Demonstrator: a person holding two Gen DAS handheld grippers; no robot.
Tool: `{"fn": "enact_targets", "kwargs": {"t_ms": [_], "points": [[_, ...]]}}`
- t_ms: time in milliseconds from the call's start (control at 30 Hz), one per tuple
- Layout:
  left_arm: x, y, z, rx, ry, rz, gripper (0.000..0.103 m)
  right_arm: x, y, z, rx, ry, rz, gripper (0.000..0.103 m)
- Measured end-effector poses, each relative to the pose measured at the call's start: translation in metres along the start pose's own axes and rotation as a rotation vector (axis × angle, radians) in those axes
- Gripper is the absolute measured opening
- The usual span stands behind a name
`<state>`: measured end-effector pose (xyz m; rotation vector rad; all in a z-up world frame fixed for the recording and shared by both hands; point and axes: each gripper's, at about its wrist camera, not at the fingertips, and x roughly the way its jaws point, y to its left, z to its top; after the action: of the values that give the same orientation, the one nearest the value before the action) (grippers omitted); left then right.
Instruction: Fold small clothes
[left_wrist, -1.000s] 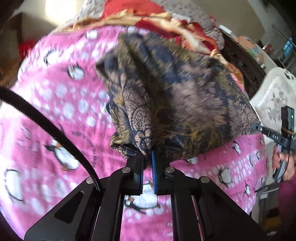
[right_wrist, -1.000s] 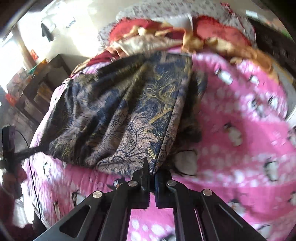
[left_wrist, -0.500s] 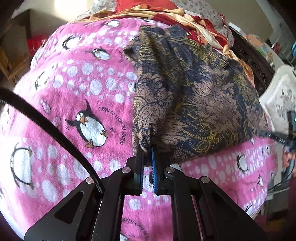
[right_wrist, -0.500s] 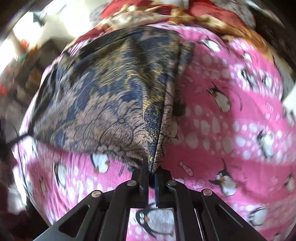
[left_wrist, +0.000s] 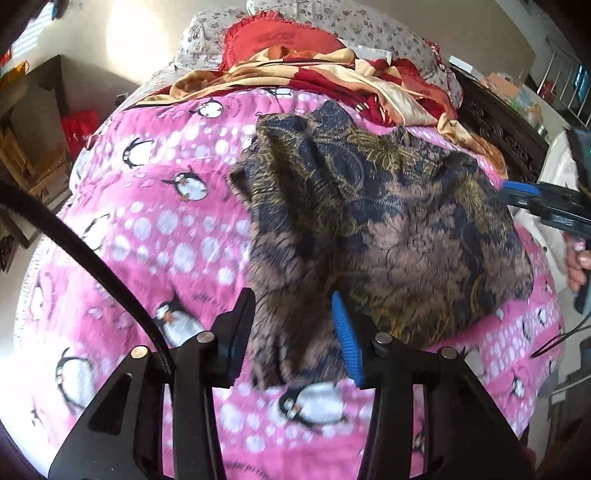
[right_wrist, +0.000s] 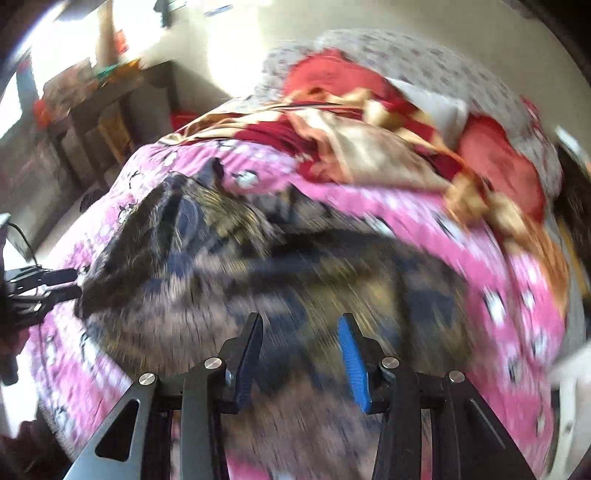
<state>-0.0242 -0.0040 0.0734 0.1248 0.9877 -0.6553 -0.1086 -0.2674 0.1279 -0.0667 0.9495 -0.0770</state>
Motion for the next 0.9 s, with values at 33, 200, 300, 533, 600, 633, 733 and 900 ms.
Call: {"fn": "enact_targets", "kwargs": {"t_ms": [33,200,300,533,600,633,733,900], "points": [[0.006,0.0,0.001,-0.005,0.007,0.007,0.043,0.014,0.006,0.009,-0.026,0.006,0.002,0.041],[0.039,0.0,0.002,-0.01,0.046,0.082,0.043,0.083,0.02,0.049,-0.053,0.013,-0.062,0.032],[0.049,0.009,0.004,-0.048,0.06,0.069,0.043,0.114,-0.001,0.072,0.061,0.016,-0.088,0.032],[0.037,0.019,0.006,-0.079,0.027,0.026,0.043,0.084,-0.017,0.079,0.16,-0.048,0.094,0.047],[0.036,0.022,0.005,-0.097,0.024,0.012,0.043,0.075,-0.006,0.081,0.069,-0.065,0.134,0.058],[0.036,0.022,0.005,-0.102,0.025,0.009,0.043,0.076,0.003,0.081,0.003,-0.055,0.13,0.058],[0.039,0.023,0.004,-0.102,0.032,0.01,0.043,0.089,0.031,0.082,-0.162,-0.029,0.06,0.058],[0.038,0.02,0.001,-0.091,0.034,0.019,0.043,0.123,0.052,0.093,-0.273,0.011,0.038,0.046]]}}
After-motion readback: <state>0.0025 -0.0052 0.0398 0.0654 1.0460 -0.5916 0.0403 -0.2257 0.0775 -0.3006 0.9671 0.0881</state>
